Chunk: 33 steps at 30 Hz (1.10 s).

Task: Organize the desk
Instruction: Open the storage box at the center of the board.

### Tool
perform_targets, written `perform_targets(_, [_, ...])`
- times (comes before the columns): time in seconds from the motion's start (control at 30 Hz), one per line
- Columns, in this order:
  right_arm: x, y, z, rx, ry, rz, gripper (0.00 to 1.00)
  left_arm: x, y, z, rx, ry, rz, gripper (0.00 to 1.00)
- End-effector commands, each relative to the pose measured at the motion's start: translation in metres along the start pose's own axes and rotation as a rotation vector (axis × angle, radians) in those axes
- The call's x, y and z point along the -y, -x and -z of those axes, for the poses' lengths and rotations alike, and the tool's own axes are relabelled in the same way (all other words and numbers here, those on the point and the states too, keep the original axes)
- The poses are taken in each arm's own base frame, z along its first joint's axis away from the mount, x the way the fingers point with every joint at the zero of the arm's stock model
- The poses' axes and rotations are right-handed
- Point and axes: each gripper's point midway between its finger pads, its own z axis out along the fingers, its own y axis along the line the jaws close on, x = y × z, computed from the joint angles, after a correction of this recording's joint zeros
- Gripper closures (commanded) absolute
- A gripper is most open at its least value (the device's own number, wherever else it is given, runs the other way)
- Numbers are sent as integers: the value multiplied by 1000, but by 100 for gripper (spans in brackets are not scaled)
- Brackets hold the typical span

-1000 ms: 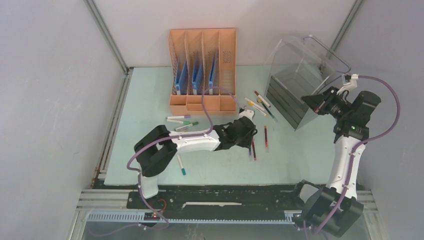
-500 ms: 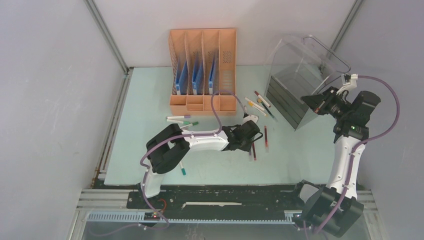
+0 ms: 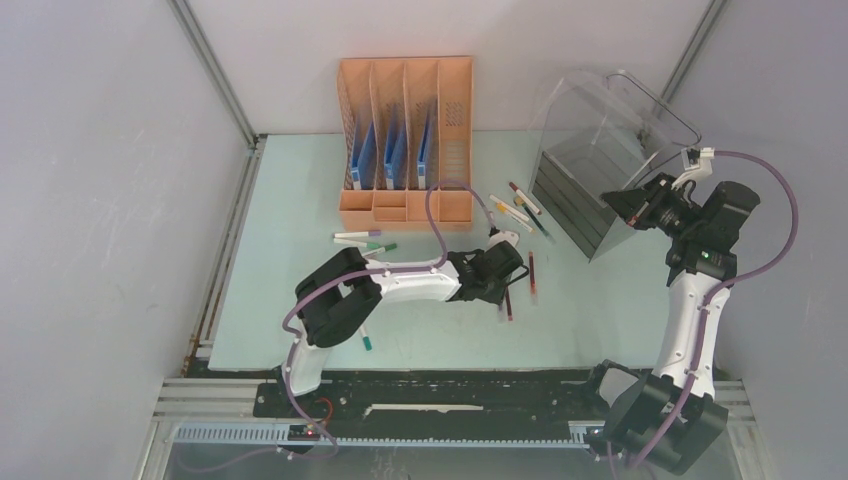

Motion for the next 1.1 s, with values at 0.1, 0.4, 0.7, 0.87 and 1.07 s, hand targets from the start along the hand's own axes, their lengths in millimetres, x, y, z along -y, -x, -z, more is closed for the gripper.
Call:
perform_targets(0.1, [-23,1,4,0,71,79,89,15,15,3,33,-25,15,57])
perform_targets(0.4, [-23,0,3,-3,71,81,89,16,11,-3,8,-5,-4,55])
perform_targets(0.7, [-23,0,3,-2,70,84,89,12,0,-11,-47,45,-58,60])
perform_targets(0.87, [-25,0,3,-2,73,87,89,5,-9,-15,-78,73,-87,71])
perform_targets(1.07, [-25,1,4,1,73,91,89,-4,-11,-10,-72,103,-97,90])
